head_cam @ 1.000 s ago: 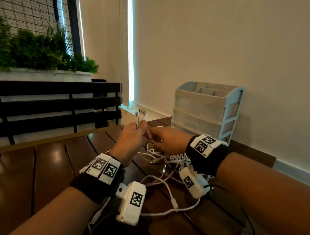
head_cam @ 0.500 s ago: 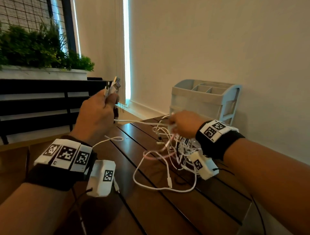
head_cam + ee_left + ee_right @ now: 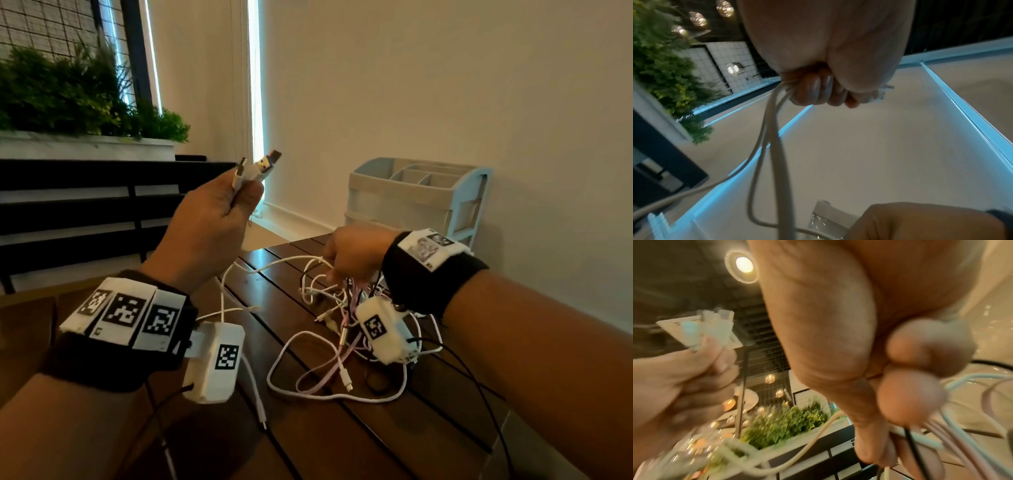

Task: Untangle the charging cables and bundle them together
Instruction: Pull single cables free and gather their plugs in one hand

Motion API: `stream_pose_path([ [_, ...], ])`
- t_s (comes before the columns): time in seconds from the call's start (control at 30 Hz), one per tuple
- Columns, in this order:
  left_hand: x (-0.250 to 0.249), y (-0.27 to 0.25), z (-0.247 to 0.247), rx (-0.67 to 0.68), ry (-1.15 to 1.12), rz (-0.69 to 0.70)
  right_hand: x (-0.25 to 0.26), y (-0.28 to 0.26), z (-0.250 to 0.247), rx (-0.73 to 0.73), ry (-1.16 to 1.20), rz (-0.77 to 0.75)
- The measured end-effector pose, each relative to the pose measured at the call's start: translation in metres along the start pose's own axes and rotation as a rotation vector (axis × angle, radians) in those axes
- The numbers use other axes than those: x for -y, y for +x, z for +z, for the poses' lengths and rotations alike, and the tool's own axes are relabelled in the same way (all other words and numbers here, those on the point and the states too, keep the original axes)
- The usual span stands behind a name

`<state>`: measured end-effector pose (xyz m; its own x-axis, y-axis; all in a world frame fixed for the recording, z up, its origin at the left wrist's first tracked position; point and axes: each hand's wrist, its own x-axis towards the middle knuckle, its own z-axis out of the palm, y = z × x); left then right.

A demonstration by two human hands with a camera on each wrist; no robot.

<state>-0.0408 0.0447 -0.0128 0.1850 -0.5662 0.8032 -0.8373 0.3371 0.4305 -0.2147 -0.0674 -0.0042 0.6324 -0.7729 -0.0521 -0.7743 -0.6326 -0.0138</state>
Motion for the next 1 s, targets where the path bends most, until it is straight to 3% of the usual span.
stream_pose_path([
  [0.07, 0.005, 0.001, -0.008, 0.016, 0.154, 0.051, -0.011, 0.001, -0.010, -0.055, 0.089, 0.041],
  [0.23, 0.019, 0.000, -0.008, 0.014, 0.347, 0.124, -0.034, 0.004, -0.035, -0.443, 0.047, 0.110],
  [0.37, 0.024, -0.004, 0.001, 0.043, 0.426, -0.020, -0.041, -0.001, -0.030, -0.228, 0.371, 0.055],
  [0.43, 0.019, -0.003, 0.003, -0.029, 0.257, -0.142, -0.042, -0.005, -0.031, -0.262, 0.404, -0.018],
  [0.53, -0.002, 0.005, 0.013, -0.223, -0.157, -0.257, -0.027, -0.006, -0.036, -0.388, 0.179, -0.151],
  [0.63, -0.024, 0.007, 0.029, -0.114, -0.290, -0.265, -0.006, -0.008, -0.039, -0.404, 0.216, -0.243],
  [0.7, -0.028, 0.002, 0.039, 0.058, -0.235, -0.267, 0.002, -0.011, -0.040, -0.437, 0.256, -0.313],
  [0.77, -0.024, -0.003, 0.043, 0.178, -0.035, -0.200, 0.005, -0.013, -0.040, -0.457, 0.222, -0.363],
  [0.9, -0.016, 0.001, 0.024, 0.163, 0.292, -0.079, -0.007, -0.010, -0.025, -0.316, 0.083, -0.308],
  [1.0, -0.008, 0.009, -0.005, 0.115, 0.417, -0.097, -0.035, 0.002, -0.008, -0.167, -0.051, -0.169],
])
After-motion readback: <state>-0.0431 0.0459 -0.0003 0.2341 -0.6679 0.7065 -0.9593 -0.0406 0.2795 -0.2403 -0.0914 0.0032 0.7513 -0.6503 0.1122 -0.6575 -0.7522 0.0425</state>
